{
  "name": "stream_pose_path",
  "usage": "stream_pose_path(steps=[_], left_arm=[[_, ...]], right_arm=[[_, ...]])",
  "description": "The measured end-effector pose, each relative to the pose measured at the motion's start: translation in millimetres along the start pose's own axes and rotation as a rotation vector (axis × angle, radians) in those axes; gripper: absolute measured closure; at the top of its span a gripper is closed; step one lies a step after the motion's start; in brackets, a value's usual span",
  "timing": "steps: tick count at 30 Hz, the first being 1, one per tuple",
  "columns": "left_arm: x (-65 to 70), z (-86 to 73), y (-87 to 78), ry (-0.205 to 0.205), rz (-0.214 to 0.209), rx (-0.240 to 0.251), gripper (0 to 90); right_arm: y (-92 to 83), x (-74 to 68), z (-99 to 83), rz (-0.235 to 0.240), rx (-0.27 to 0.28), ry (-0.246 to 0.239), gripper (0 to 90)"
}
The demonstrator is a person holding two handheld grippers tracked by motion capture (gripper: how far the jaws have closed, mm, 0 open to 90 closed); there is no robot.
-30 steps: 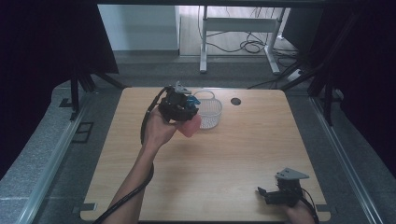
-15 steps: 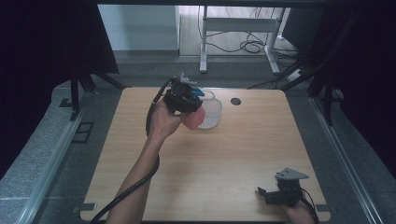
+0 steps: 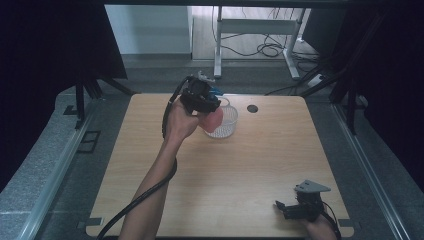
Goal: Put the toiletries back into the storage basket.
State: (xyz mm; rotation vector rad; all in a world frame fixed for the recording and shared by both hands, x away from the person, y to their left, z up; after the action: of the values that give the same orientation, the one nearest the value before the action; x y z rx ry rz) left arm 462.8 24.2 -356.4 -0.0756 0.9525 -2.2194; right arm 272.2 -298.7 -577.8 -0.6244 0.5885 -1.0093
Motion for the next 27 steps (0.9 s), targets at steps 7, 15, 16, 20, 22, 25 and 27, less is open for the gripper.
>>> stream_pose_path(steps=[7, 15, 16, 20, 22, 25, 27], left_arm=[[-6.4, 6.3, 5.6, -0.008, 0.006, -0.004, 52.7], [-11.7, 14.3, 13.5, -0.008, 0.012, -0.008, 52.7], [-12.2, 15.5, 14.8, -0.009, 0.015, -0.007, 52.7], [-13.0, 20.7, 19.8, -0.004, 0.021, -0.005, 52.7], [-13.3, 23.1, 22.4, -0.002, 0.022, -0.003, 52.7], [-14.1, 26.1, 26.7, -0.003, 0.026, -0.003, 52.7], [-15.0, 27.7, 29.8, -0.006, 0.03, 0.002, 52.7]], right_arm=[[0.0, -0.1, 0.0, 0.0, 0.0, 0.0, 0.0], [0.0, -0.4, 0.0, 0.001, -0.001, 0.0, 0.0], [0.0, -0.4, 0.0, 0.0, -0.001, 0.0, 0.0], [0.0, -0.6, -0.1, 0.001, -0.001, 0.0, 0.0], [0.0, -0.5, -0.1, 0.001, -0.001, 0.0, 0.0], [0.0, -0.6, -0.1, 0.002, -0.001, -0.001, 0.0], [0.0, -0.7, 0.0, 0.002, -0.001, 0.0, 0.0]])
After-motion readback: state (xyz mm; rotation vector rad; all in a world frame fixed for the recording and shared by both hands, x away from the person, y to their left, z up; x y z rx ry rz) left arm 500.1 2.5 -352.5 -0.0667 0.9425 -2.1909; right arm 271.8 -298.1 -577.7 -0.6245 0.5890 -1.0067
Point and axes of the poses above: each handheld gripper's, and its own axes: y roughly forward along the jaws, z roughly out of its top, x roughly to its right, the point moved 5 cm from there along y, roughly forward along the jaws, and after that the axes turned 13 degrees about y, right-handed, at the moved point
